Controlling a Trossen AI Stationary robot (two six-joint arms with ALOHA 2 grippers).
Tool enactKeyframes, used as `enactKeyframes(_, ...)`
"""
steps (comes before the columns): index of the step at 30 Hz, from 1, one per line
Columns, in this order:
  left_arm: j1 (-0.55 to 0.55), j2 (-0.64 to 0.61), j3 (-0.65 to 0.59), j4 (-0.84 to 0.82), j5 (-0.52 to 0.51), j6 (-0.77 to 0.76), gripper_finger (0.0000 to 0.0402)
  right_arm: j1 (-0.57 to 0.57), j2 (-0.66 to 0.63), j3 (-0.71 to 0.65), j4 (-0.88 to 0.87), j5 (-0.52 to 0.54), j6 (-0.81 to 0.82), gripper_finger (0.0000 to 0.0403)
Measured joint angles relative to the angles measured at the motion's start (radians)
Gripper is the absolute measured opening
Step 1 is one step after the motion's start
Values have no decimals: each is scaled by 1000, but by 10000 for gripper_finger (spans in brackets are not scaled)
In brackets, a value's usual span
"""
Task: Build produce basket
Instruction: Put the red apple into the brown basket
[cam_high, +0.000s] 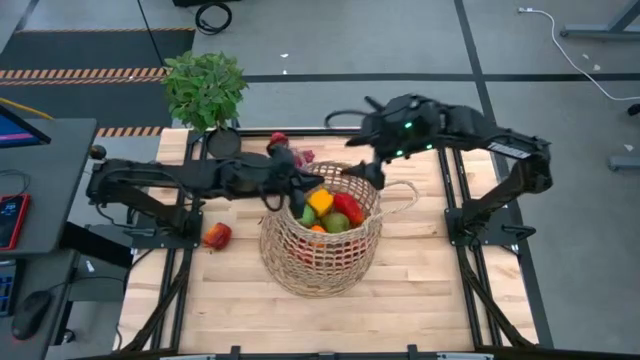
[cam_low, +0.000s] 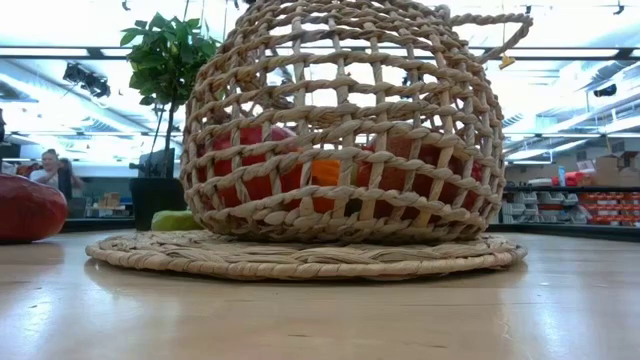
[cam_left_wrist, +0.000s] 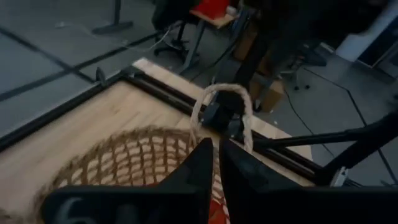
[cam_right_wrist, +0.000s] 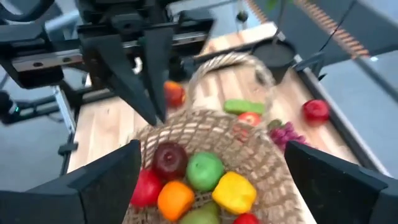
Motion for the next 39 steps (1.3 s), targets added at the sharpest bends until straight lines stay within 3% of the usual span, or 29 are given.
enactKeyframes(7,-7,-101,0,-81,-39,48,35,7,-149,-38,-9,97,30,398)
enactKeyframes(16,-7,-175,0,-156,-57,68,40,72,-389,-220,31,213,159,398)
enactKeyframes(23,-5,-181,0,-158,-58,81,35,136,-549,-416,213,265,248,398)
enactKeyframes(30,-6,-174,-1,-157,-57,-66,39,198,-668,-626,381,338,301,398)
enactKeyframes(39,-5,-176,-1,-159,-56,-62,29,245,-807,-882,647,344,348,397)
